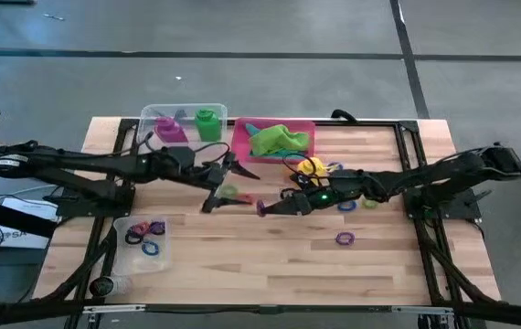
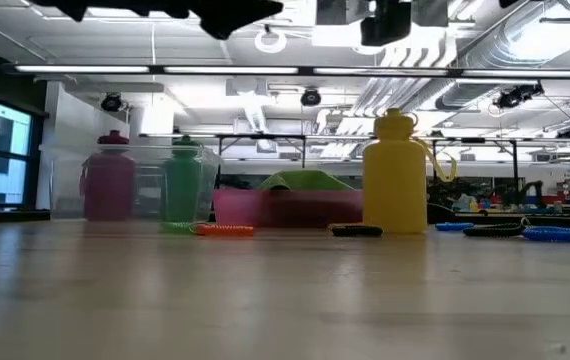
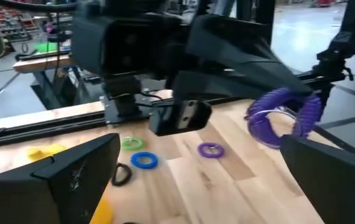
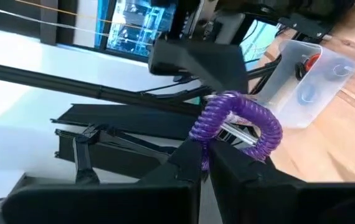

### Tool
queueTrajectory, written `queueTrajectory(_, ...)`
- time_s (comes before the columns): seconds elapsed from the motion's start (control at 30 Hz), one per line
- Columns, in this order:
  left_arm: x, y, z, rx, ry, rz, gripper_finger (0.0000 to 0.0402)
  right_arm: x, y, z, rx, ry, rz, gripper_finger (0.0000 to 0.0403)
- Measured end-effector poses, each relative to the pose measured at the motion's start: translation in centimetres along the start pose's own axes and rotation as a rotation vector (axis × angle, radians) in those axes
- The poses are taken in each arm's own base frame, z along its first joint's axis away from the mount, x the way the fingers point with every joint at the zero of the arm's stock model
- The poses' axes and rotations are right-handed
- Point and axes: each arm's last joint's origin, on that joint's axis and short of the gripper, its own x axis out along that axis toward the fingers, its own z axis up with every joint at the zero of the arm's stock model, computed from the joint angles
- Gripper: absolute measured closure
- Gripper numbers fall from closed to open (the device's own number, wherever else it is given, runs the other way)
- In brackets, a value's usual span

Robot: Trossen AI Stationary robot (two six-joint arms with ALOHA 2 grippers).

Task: Pick & Place Sports Items
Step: Put the purple spring keychain into the bottom transparent bin

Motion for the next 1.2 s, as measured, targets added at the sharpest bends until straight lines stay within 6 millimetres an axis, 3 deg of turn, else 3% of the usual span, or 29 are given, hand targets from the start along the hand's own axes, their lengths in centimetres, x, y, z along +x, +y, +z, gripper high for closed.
queueTrajectory(0.67, 0.8, -1.2, 0.1, 0.006, -0.007, 0.018, 0.0042, 0.0, 0.0, 0.0, 0.0, 0.003, 0.001, 0.0403)
queueTrajectory(1.2, 1.5, -1.6, -0.1, -0.122, -0.048, -0.157, 0.0042, 0.0, 0.0, 0.0, -0.006, 0.0, -0.003, 0.0403)
